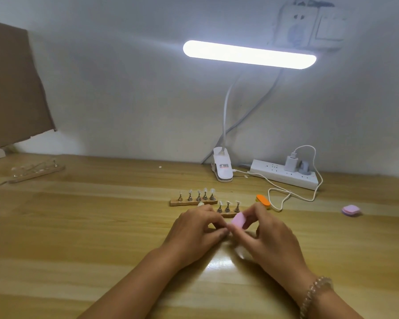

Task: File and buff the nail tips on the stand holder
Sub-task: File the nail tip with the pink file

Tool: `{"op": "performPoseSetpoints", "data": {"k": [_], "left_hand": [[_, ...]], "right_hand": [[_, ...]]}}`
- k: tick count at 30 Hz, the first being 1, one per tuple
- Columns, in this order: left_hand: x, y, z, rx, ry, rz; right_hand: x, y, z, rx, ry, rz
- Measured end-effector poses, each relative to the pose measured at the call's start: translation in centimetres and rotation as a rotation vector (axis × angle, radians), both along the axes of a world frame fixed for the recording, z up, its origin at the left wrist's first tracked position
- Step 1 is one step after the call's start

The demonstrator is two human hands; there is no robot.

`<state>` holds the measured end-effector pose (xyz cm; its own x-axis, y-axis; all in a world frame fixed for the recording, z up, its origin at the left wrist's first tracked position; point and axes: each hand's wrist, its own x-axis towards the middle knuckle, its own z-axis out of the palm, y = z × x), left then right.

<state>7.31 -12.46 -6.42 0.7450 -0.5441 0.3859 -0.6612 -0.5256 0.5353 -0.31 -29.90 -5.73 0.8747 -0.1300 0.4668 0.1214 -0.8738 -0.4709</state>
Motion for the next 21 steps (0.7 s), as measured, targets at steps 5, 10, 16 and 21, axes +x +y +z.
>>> {"op": "performPoseSetpoints", "data": {"k": [5, 10, 16, 21], "left_hand": [[-0.1, 0.04, -0.03, 0.031, 0.002, -0.012], [-0.18, -0.06, -0.04, 0.045, -0.014, -0.016], [-0.29, -0.07, -0.09, 0.072, -0.057, -0.006], [-0.31, -0.1, 0.01, 0.09, -0.071, -0.004]], "right_hand": [[-0.51, 0.43, -0.07, -0.063, -0.005, 0.084], [-0.26, 0.31, -0.1, -0.041, 0.002, 0.05], [0.05, 0.13, 0.02, -0.01, 0.012, 0.0], [-0.05, 0.32, -0.15, -0.034, 0.028, 0.033]]}}
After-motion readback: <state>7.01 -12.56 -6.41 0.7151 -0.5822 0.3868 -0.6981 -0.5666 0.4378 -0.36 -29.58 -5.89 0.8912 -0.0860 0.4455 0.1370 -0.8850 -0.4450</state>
